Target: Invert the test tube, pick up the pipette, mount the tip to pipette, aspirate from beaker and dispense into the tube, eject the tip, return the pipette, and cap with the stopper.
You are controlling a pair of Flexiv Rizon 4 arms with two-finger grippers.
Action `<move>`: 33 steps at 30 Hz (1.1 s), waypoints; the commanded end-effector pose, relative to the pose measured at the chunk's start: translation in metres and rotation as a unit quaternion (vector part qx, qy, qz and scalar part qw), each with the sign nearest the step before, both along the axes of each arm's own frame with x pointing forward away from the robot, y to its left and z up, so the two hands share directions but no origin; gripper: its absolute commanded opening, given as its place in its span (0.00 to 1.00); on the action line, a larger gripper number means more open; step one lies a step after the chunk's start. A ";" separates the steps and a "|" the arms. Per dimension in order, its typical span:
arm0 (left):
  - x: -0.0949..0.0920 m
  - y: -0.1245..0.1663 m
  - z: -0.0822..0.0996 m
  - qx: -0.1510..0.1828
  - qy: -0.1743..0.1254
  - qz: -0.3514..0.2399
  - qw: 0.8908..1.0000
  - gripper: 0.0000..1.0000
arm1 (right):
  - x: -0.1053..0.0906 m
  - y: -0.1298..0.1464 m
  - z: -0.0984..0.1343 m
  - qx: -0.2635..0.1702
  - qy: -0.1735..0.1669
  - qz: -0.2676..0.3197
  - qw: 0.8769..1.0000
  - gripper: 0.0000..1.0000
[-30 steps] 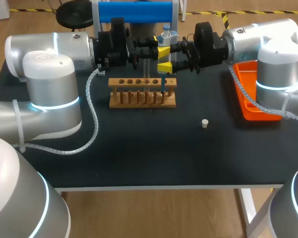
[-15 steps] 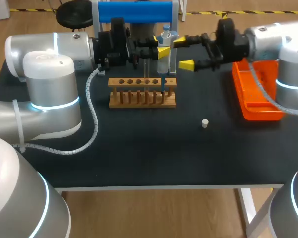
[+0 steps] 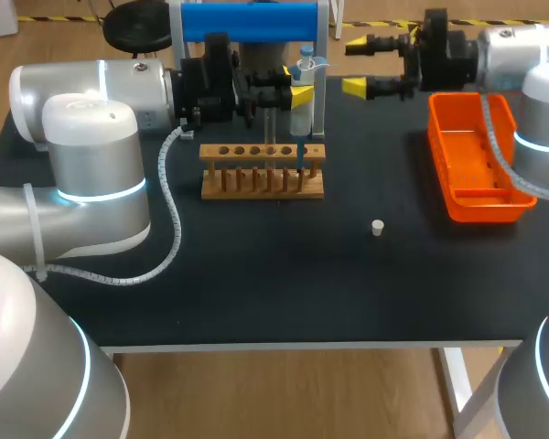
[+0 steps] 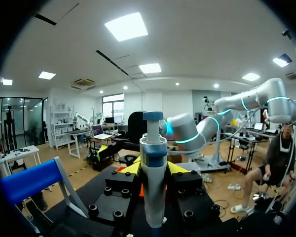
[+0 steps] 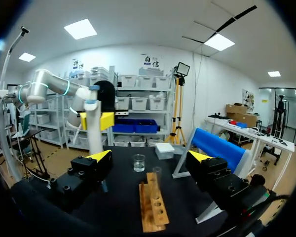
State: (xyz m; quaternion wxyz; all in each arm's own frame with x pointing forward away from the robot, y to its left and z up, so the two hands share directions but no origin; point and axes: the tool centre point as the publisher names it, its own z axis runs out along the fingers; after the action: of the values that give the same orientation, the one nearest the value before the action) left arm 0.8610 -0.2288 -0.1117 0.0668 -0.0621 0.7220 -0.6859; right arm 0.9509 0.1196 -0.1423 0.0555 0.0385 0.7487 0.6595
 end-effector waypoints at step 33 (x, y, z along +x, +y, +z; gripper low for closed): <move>0.000 -0.001 -0.001 -0.002 -0.001 0.001 1.000 0.00 | 0.120 0.051 -0.036 -0.065 0.013 -0.093 0.993 1.00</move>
State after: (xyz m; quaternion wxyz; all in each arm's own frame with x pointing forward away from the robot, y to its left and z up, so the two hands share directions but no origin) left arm 0.8611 -0.2288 -0.1118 0.0667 -0.0621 0.7219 -0.6859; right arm 1.0671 0.1650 -0.1753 0.1087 0.1108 0.7840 0.6011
